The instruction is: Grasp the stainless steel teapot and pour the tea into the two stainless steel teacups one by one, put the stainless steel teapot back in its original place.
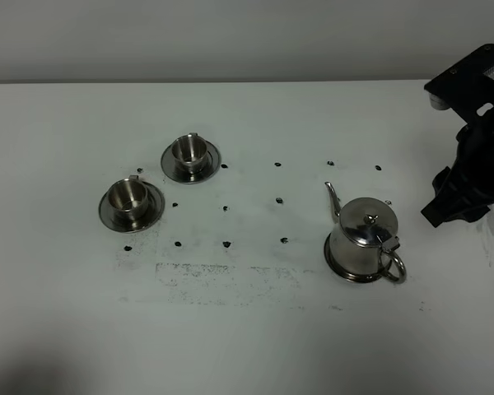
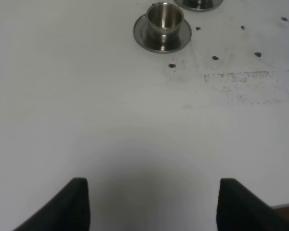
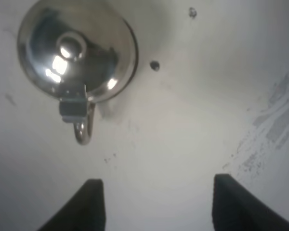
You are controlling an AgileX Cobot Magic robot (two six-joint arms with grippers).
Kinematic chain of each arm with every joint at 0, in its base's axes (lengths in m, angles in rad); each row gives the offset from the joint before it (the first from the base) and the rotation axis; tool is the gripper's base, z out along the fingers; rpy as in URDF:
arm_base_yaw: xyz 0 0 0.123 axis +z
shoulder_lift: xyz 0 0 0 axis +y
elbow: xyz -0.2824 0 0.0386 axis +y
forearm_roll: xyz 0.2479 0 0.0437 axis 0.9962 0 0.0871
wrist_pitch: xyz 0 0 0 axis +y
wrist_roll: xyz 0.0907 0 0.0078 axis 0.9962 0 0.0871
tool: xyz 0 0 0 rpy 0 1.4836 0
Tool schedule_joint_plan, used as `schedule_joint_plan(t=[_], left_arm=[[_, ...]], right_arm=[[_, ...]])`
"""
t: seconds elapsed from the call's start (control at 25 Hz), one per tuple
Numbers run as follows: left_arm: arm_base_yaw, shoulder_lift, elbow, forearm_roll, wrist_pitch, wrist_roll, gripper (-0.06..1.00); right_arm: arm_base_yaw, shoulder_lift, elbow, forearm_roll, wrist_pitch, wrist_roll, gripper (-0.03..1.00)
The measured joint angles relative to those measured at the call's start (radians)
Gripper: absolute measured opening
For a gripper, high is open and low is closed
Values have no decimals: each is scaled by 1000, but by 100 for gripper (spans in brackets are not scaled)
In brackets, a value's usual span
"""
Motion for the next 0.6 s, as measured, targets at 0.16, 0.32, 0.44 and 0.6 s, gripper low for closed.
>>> schedule_joint_plan(t=[0.16,0.32,0.44,0.6], left_arm=[[0,0,0,0,0,0,55],[0,0,0,0,0,0,55],[0,0,0,0,0,0,55],[0,0,0,0,0,0,55]], right_arm=[[37,0,78,-77,-75,-4,48],[45,4,115,-94,-149,-4,48],[45,29,116,-67,-169,-4,48],[57,62,115,10,-195,-3,48]])
